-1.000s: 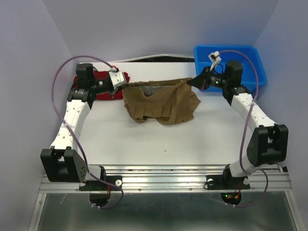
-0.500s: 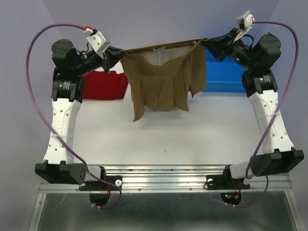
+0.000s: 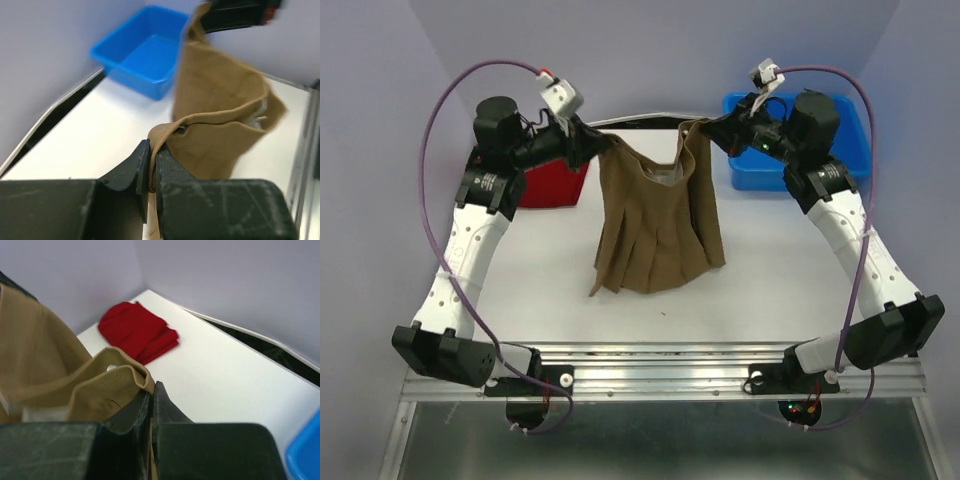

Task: Fold and stack the skirts
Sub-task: Flatten the skirt out

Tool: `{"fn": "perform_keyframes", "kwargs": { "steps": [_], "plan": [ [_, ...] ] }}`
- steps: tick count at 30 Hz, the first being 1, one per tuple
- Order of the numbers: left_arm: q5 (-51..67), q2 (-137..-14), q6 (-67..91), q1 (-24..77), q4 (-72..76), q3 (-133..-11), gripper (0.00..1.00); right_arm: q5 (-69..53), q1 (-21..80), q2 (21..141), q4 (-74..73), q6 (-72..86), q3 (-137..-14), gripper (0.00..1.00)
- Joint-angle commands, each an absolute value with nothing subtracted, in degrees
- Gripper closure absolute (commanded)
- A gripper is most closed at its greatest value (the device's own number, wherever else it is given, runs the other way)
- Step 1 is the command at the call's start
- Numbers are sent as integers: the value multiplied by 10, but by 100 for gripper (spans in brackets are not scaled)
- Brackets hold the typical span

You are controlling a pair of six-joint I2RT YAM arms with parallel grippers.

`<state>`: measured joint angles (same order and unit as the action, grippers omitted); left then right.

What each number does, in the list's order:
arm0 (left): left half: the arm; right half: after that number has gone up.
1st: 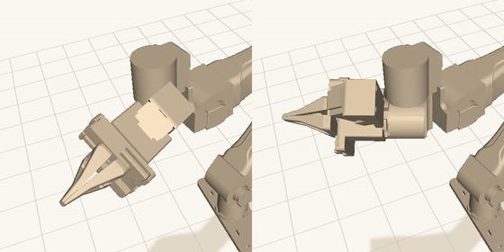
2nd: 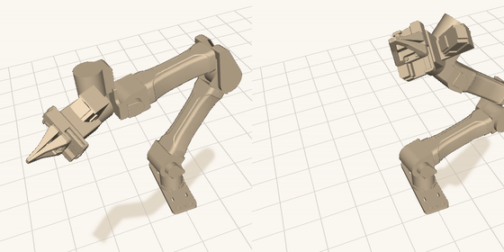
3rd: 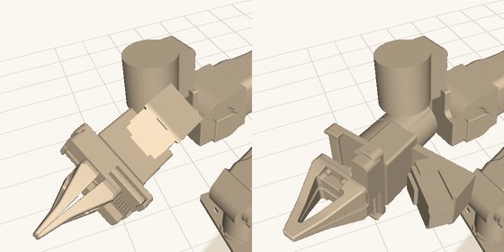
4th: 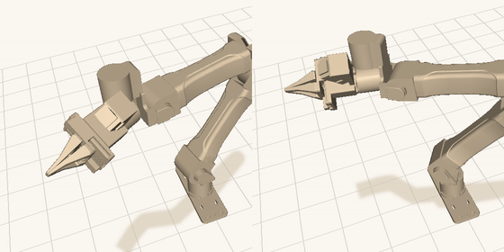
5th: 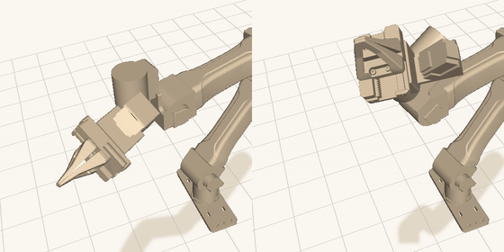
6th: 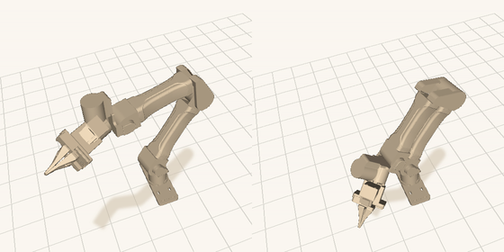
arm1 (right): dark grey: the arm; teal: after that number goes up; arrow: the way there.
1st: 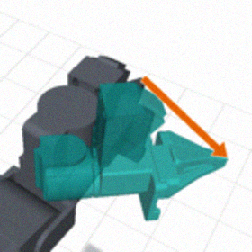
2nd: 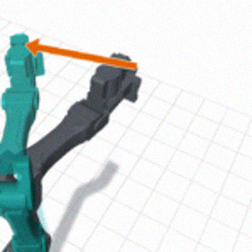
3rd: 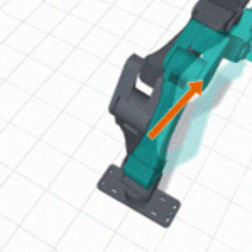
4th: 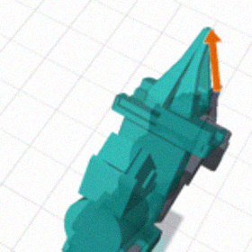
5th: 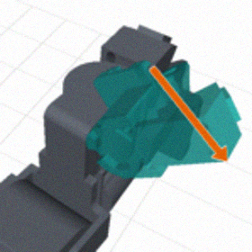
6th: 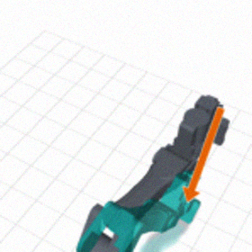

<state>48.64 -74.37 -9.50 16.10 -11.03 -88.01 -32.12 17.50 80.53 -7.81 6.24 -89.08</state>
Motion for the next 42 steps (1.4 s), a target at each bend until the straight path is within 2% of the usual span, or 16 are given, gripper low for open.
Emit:
{"fn": "perform_keyframes", "kwargs": {
  "steps": [1, 4, 9, 13, 18, 22, 27, 29, 35, 42],
  "plan": [
    [404, -762, -26, 44, -61, -979, 100, -216, 111, 786, -54, 26, -961, 99],
    [357, -794, -59, -17, -76, -1058, 100, -197, 54, 795, -52, 6, -1000, 99],
    [418, -818, -58, -43, -72, -1109, 100, -218, 34, 807, -51, -9, -1036, 99],
    [472, -785, -73, -44, -53, -1073, 100, -265, 34, 809, -56, -7, -1042, 99],
    [486, -708, -122, -43, -49, -963, 100, -279, 34, 773, -74, -25, -999, 99],
    [498, -631, -127, -43, -53, -895, 91, -298, 34, 723, -104, -37, -971, 99],
    [500, -580, -116, -43, -62, -865, 89, -300, 34, 683, -126, -47, -950, 99],
    [497, -574, -106, -44, -62, -853, 94, -297, 34, 682, -134, -52, -945, 99],
    [498, -620, -88, -43, -62, -844, 100, -297, 34, 719, -133, -37, -931, 99],
    [496, -670, -72, -43, -59, -884, 100, -301, 34, 760, -134, -18, -968, 99]
  ]
}}
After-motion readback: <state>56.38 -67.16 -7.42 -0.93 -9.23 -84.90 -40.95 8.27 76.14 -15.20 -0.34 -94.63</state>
